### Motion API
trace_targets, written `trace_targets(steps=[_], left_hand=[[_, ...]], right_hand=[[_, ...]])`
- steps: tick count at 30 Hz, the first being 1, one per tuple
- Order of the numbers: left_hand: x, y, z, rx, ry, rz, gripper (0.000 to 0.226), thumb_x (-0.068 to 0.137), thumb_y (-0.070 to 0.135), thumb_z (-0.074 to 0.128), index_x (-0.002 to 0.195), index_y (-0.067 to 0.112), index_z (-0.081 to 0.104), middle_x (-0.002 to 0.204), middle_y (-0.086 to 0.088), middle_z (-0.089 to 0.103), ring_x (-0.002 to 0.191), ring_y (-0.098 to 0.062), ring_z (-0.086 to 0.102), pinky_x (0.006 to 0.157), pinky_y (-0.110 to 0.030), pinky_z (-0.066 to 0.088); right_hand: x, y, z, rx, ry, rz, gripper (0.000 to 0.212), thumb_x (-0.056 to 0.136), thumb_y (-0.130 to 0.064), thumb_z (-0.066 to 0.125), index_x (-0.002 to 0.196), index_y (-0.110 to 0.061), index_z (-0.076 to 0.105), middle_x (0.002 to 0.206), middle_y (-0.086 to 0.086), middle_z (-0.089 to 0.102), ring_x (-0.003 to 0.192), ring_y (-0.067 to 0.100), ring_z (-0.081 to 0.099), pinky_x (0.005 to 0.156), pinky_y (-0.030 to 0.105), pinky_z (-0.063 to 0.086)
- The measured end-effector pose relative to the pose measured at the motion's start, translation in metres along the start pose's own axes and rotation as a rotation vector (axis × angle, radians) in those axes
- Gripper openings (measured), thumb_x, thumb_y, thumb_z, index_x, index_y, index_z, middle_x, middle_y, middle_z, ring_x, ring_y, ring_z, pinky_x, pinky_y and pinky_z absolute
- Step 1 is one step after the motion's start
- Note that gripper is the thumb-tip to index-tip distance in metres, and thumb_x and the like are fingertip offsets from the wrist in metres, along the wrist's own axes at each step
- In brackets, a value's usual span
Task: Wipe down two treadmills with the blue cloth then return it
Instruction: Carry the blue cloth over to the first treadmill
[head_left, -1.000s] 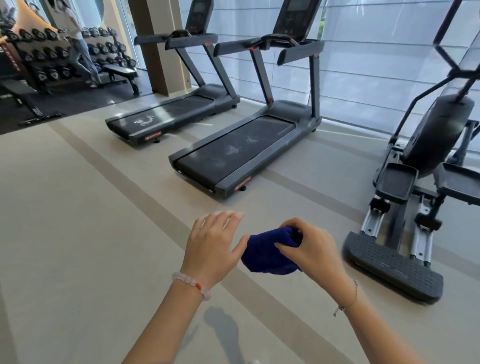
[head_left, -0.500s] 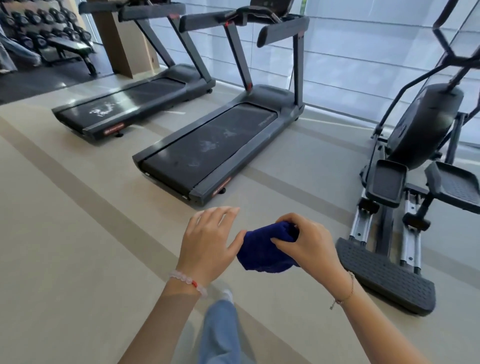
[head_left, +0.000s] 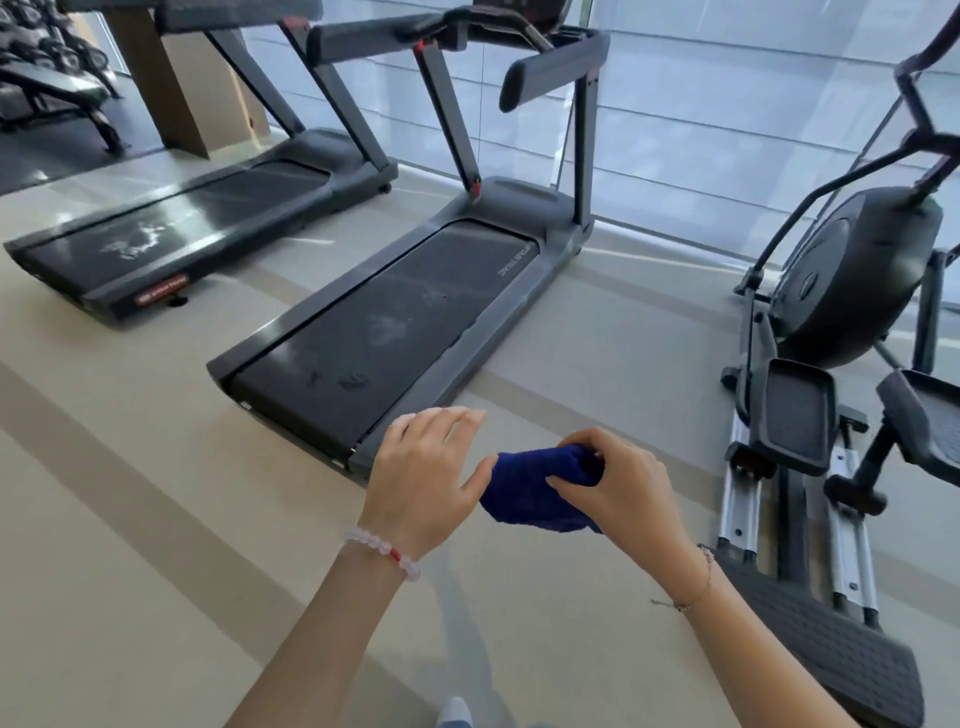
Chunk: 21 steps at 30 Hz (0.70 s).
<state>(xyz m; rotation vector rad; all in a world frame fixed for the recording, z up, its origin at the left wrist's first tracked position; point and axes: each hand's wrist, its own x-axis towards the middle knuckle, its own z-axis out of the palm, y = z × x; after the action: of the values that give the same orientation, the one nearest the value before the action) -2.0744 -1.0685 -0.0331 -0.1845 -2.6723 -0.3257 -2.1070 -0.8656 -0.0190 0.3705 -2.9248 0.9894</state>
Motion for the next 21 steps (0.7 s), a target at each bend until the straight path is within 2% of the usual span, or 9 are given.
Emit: trace_targets(steps=[7, 21], left_hand=[[0.072, -0.049, 0.035, 0.009, 0.014, -0.011, 0.044, 0.085, 0.044, 0.044, 0.115, 0.016, 0.062, 0.108, 0.002, 0.066, 0.100, -0.018, 0.061, 0.087, -0.037, 0.048], [0.268, -0.116, 0.127, 0.094, -0.023, -0.189, 0.047, 0.087, 0.044, 0.041, 0.117, 0.017, 0.063, 0.112, 0.004, 0.065, 0.105, -0.015, 0.060, 0.092, -0.035, 0.045]], right_hand=[[0.101, 0.004, 0.018, 0.039, -0.052, 0.001, 0.017, 0.073, -0.027, 0.067, 0.087, -0.035, 0.060, 0.075, -0.023, 0.062, 0.073, -0.004, 0.057, 0.060, 0.012, 0.043], [0.363, 0.047, 0.040, 0.055, -0.150, -0.179, 0.018, 0.074, -0.025, 0.068, 0.089, -0.031, 0.061, 0.077, -0.019, 0.063, 0.074, 0.003, 0.058, 0.063, 0.021, 0.049]])
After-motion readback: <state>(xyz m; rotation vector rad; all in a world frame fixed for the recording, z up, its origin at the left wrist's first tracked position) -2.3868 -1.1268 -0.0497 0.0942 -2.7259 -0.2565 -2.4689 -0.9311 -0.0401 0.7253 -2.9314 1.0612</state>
